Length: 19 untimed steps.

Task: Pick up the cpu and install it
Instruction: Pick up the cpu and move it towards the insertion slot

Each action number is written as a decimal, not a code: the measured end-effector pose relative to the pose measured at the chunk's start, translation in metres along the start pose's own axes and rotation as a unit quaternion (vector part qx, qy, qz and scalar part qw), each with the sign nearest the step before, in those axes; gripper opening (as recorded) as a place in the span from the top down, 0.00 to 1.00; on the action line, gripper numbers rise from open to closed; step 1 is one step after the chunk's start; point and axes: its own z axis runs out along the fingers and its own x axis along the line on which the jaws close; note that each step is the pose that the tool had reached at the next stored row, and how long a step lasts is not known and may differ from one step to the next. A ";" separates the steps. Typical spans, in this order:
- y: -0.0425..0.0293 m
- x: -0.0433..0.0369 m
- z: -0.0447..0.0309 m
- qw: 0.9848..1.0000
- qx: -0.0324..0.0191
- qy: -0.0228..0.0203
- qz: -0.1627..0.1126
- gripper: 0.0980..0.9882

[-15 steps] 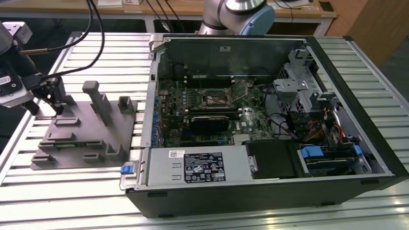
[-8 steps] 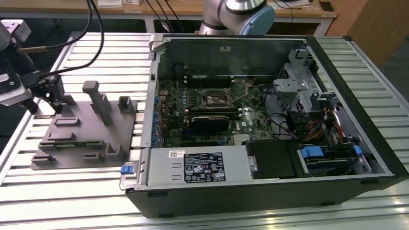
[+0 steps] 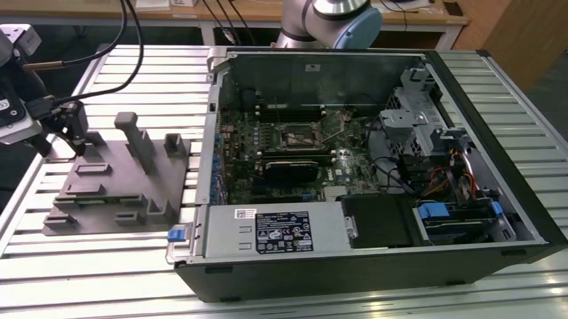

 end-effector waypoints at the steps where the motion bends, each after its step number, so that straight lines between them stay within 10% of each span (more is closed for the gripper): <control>1: 0.0000 0.0000 -0.0006 1.000 0.000 0.000 0.000 0.50; 19: 0.0008 -0.0004 -0.0204 1.000 0.000 0.000 0.000 0.50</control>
